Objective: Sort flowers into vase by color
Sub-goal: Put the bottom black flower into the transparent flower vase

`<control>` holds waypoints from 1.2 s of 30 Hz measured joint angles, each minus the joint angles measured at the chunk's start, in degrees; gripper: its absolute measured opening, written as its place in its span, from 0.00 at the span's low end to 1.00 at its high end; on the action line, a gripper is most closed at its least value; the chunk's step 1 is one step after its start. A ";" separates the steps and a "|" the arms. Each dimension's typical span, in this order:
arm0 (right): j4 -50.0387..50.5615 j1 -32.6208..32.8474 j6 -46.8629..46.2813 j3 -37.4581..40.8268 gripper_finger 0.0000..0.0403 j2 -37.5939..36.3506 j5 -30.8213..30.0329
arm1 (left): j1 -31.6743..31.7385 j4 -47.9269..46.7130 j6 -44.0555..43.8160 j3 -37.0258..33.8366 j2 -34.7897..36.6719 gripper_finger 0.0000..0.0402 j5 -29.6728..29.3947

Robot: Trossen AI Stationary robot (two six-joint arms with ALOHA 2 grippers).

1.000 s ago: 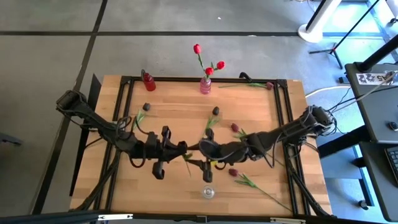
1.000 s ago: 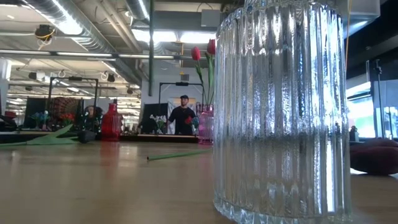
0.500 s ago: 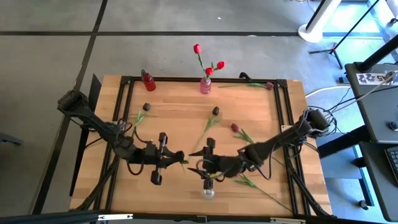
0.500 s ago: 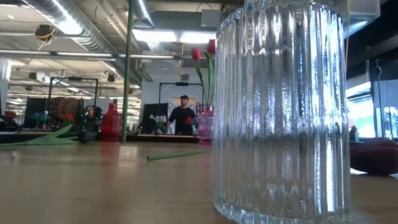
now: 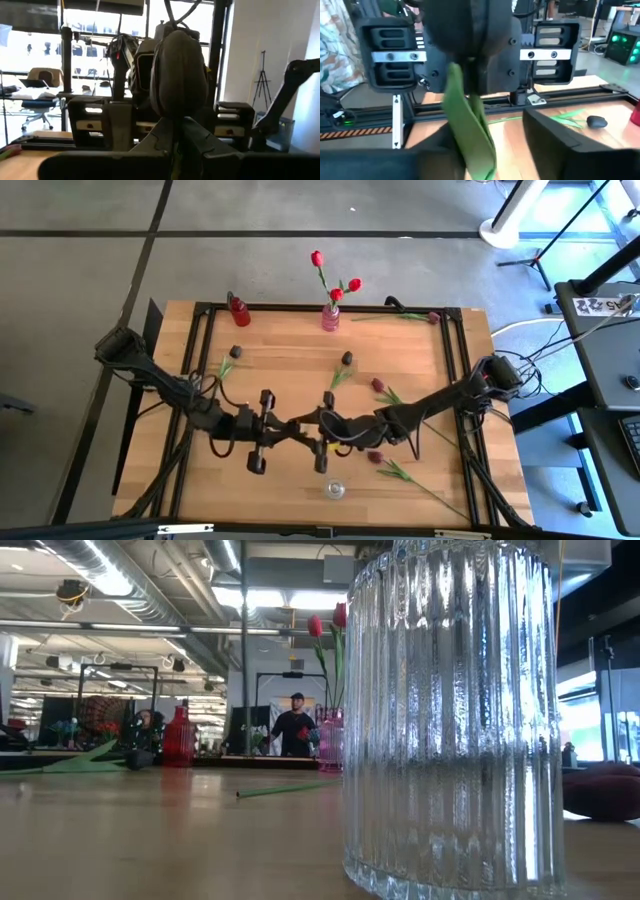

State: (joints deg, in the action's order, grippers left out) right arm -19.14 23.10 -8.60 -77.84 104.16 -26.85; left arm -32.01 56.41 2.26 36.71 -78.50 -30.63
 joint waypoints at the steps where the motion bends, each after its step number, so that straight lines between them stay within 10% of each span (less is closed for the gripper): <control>1: -0.06 0.03 -0.02 0.00 0.34 0.00 0.00 | 0.26 0.22 -0.02 0.00 0.00 0.03 0.00; 6: -0.10 0.14 0.15 -0.02 0.04 -0.03 -0.58 | 1.42 0.84 -2.08 0.00 0.15 0.09 0.39; 15: 5.96 0.61 1.95 -0.04 0.02 -8.66 0.31 | -3.13 -12.51 2.23 0.00 11.27 0.32 0.74; 24: -1.97 6.48 2.32 -0.15 0.02 -15.99 19.42 | -8.61 -30.89 -2.21 0.00 16.39 0.37 0.31; 36: -0.33 13.67 4.78 -0.07 0.01 -11.54 0.11 | -13.00 -32.51 -2.69 0.00 15.45 0.35 0.55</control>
State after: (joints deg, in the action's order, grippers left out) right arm -19.47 36.77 -3.82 -77.91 92.62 -26.73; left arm -45.01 23.90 -0.43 36.71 -63.05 -30.09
